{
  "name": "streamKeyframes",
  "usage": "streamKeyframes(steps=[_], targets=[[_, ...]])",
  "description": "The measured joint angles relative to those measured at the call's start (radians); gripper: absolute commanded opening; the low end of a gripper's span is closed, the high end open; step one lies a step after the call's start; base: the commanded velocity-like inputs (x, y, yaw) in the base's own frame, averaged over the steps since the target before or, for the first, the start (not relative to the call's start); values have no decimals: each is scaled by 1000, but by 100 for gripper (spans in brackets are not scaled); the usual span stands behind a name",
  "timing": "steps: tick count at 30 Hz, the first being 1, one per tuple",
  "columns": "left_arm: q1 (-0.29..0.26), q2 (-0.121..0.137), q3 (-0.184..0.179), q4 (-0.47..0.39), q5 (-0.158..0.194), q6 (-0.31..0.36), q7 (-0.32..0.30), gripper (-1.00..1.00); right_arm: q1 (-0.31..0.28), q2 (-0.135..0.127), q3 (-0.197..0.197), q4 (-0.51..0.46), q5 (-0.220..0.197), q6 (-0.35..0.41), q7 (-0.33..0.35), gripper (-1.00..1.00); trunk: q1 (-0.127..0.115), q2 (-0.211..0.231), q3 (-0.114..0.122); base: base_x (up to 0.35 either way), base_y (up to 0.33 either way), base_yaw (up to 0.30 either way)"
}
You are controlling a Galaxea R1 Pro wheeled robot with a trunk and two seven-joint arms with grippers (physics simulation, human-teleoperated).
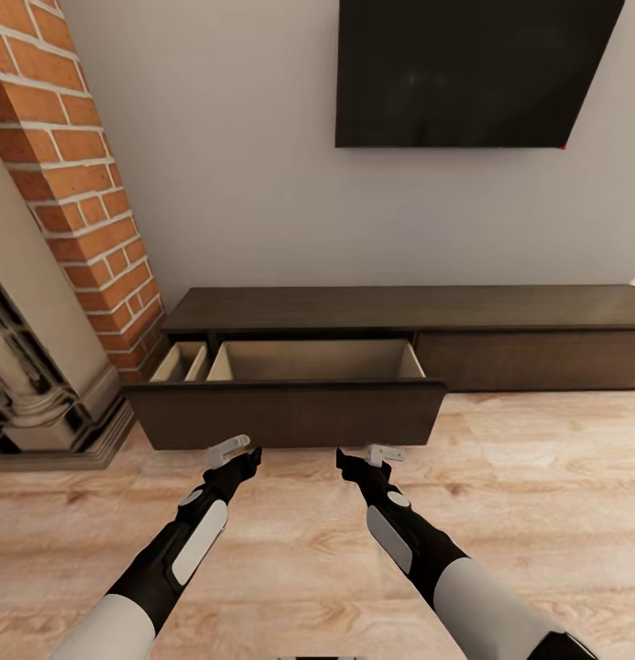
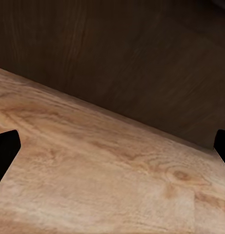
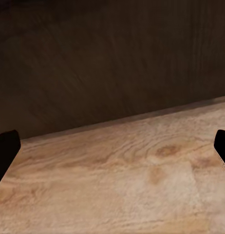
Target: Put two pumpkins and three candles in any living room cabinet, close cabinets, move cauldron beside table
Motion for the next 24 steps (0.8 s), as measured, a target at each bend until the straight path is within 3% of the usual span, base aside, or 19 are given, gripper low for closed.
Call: streamKeyframes(steps=[6, 15, 24], targets=[[0, 1, -1, 0, 1, 2, -3, 100, 0, 0, 0, 0, 1, 0, 0, 100, 0, 0, 0, 315, -96, 0], [0, 1, -3, 0, -2, -3, -9, 100, 0, 0, 0, 1, -1, 0, 0, 100, 1, 0, 0, 38, -12, 0], [0, 3, -3, 0, -4, -4, -11, 100, 0, 0, 0, 1, -1, 0, 0, 100, 5, -2, -35, 0, 0, 0]])
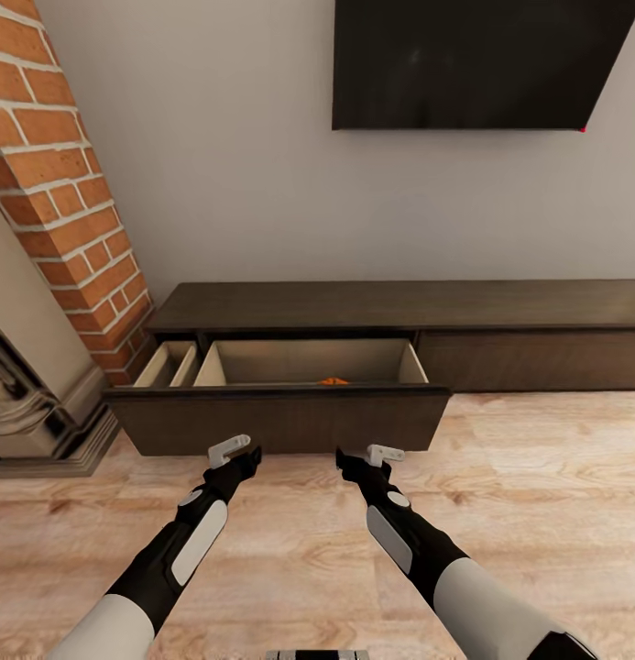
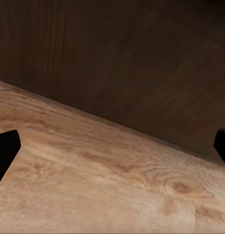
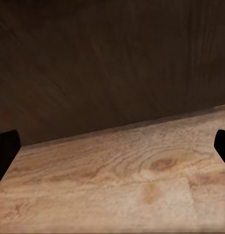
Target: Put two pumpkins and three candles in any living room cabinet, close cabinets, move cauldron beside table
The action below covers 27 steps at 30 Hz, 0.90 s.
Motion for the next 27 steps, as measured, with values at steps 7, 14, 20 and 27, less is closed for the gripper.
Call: streamKeyframes(steps=[7, 14, 20, 27], targets=[[0, 1, 0, 0, 0, -1, 0, 100, 0, 0, 0, 0, 0, 0, 0, 100, 1, -1, -8, 0, 0, 0], [1, 1, 1, 0, -1, 0, -1, 100, 0, 0, 0, 0, 0, 0, 0, 100, 1, -1, -8, 35, 0, 0], [2, 1, 1, 0, 0, 1, 1, 100, 0, 0, 0, 0, 0, 0, 0, 100, 1, -1, -8, 136, 0, 0], [1, 1, 3, 0, 4, 2, 1, 100, 0, 0, 0, 0, 0, 0, 0, 100, 1, -1, -8, 161, 0, 0]])
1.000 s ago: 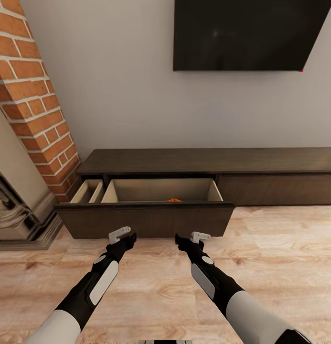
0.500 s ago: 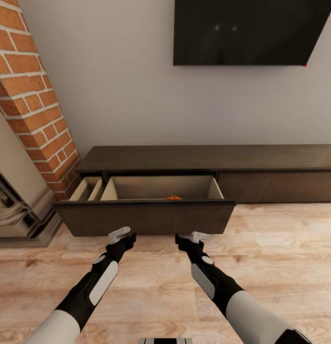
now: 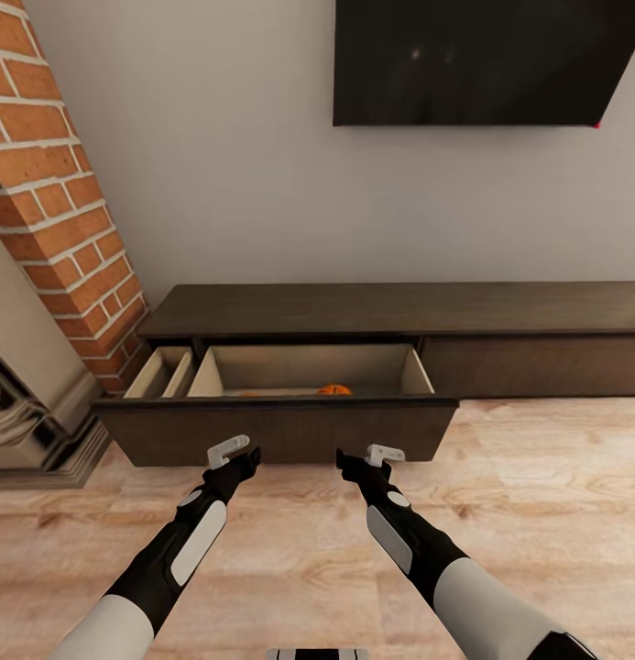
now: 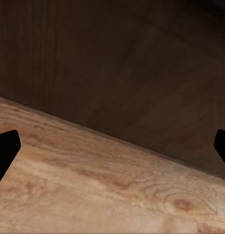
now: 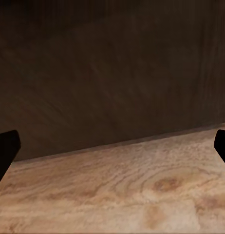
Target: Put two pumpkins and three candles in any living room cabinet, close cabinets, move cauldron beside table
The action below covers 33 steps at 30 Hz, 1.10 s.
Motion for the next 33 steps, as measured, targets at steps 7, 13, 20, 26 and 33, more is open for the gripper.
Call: streamKeyframes(steps=[7, 13, 20, 26, 33], targets=[[0, 0, 1, 0, 2, 0, 0, 100, 0, 0, 0, 0, 0, 0, 0, 100, 0, 0, 0, 193, 0, 0], [0, 0, 0, 0, 2, 0, 0, 100, 0, 0, 0, 0, 0, 0, 0, 100, 0, 0, 0, 265, 0, 0], [0, 0, 0, 0, 2, 0, 0, 100, 0, 0, 0, -1, 1, 0, 0, 100, 0, 0, 0, 178, 0, 0], [0, 0, 1, 0, 2, -1, -1, 100, 0, 0, 0, -1, 2, 0, 0, 100, 0, 0, 0, 17, 0, 0], [0, 3, 0, 0, 1, 0, -1, 100, 0, 0, 0, -1, 2, 0, 0, 100, 0, 0, 0, 1, 0, 0]])
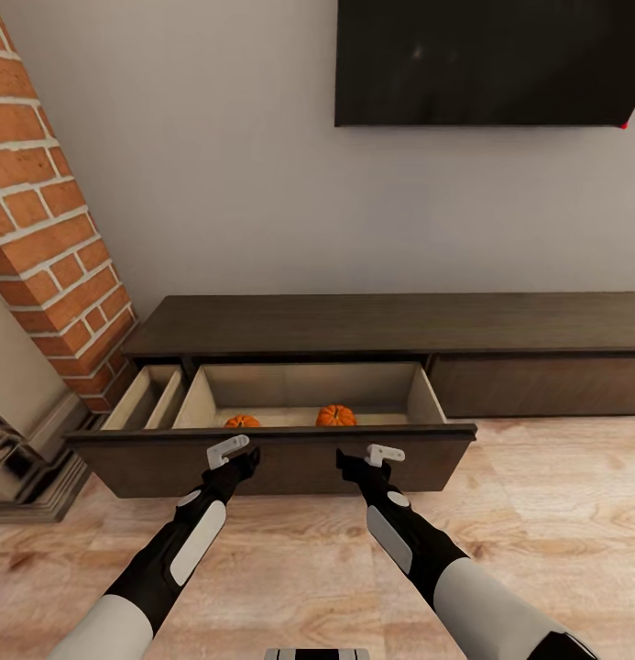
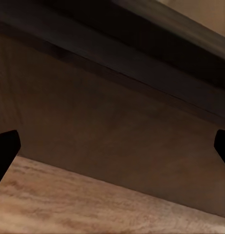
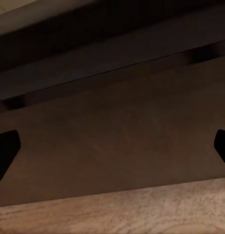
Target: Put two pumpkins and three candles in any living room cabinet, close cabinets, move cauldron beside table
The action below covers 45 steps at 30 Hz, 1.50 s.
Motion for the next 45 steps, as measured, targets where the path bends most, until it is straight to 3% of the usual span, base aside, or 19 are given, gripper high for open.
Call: streamKeyframes(steps=[18, 33, 45], targets=[[0, 1, 0, 0, -4, -1, 0, 100, 0, 0, 0, 0, 0, 0, 0, 100, 0, 0, 0, 0, 0, 0], [0, 1, 0, 0, 0, -1, 1, 100, 0, 0, 0, 0, 0, 0, 0, 100, 7, -3, -58, 0, 0, 0], [0, 0, -1, 0, 0, -3, 2, 100, 0, 0, 0, 0, 1, 0, 0, 100, 7, -4, -58, 22, 0, 0]])
